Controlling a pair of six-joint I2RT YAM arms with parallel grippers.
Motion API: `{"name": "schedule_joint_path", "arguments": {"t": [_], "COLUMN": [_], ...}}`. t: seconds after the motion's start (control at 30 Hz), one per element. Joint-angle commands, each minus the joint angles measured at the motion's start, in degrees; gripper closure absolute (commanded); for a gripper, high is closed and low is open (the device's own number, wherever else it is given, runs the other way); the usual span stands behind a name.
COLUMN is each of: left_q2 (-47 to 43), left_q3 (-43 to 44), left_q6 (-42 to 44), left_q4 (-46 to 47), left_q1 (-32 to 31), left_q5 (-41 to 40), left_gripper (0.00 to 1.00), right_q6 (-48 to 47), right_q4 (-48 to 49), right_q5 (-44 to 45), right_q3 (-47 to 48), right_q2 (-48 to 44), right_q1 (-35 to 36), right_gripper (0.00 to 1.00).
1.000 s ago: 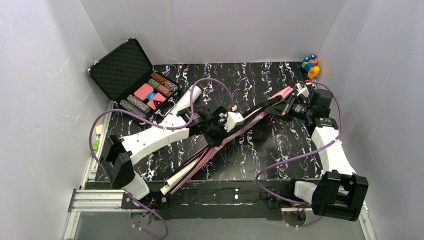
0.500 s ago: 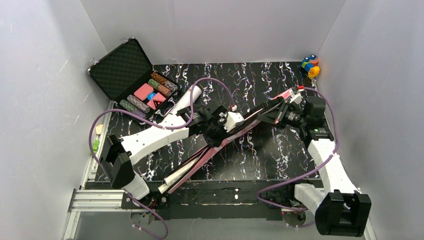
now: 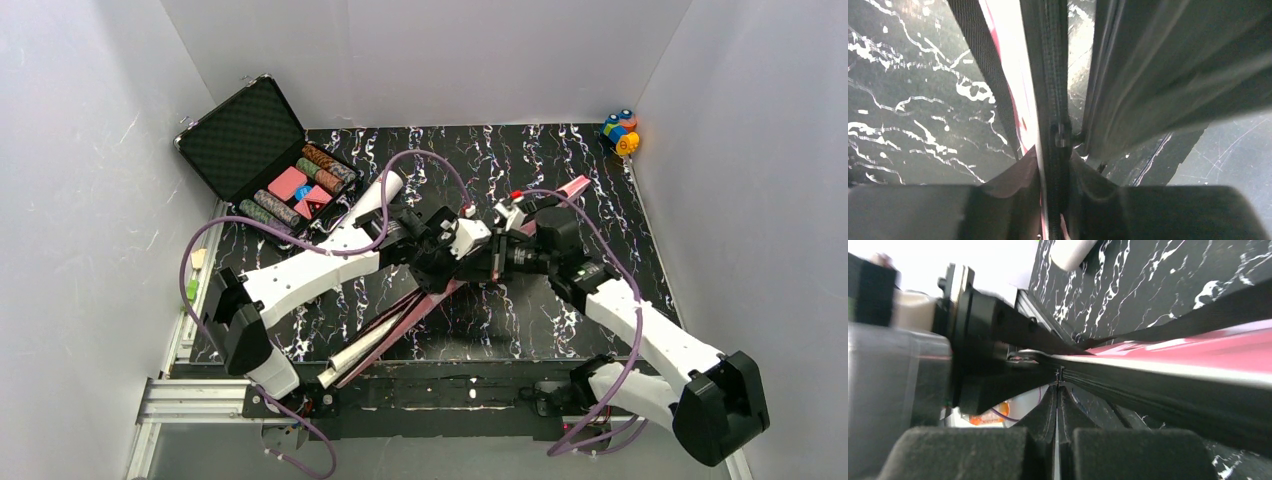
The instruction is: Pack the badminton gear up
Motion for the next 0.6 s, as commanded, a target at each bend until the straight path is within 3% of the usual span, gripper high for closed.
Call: {"name": "schedule_joint_path", "arguments": {"t": [0.0,0.07,0.13,0.2,0.43,0.57], "left_q2": [-0.6,-0.1,-0.2,-0.7,-0.9,1.2], "left_q3": [4.5,4.9,5.2,5.2,5.8,6.4], "left_q6": [-3.4,-4.4,-4.9,-6.1,-10.0,-10.2], "left_q4": [5.0,4.6,4.2,3.8,5.8,8.0], "left_q1": [1.0,1.5,2.4,4.2,12.5,12.7], "left_q5": [3.9,5.5,6.0,8.8,25.7,26.3], "left_gripper": [0.74,0.65,0.48,0.4,0.33,0.31], "right_q6": [0.5,1.1,1.4,0.8,-0.2,-0.1], "right_q4": [4.7,5.4,5.5,4.7,3.6,4.9], "right_q5": [3.8,5.4,7.1,8.9,10.9,10.8], "right_q3": [-1.9,-3.0,-4.1,-4.5,-5.0,-5.2], "right_q2": [1.8,1.9,1.0,-0.5,-2.0,-1.5], "right_q1": [6.9,7.8,7.9,7.9,7.9,8.0], "right_gripper": [0.99,0.99,0.99,0.99,0.99,0.99]}}
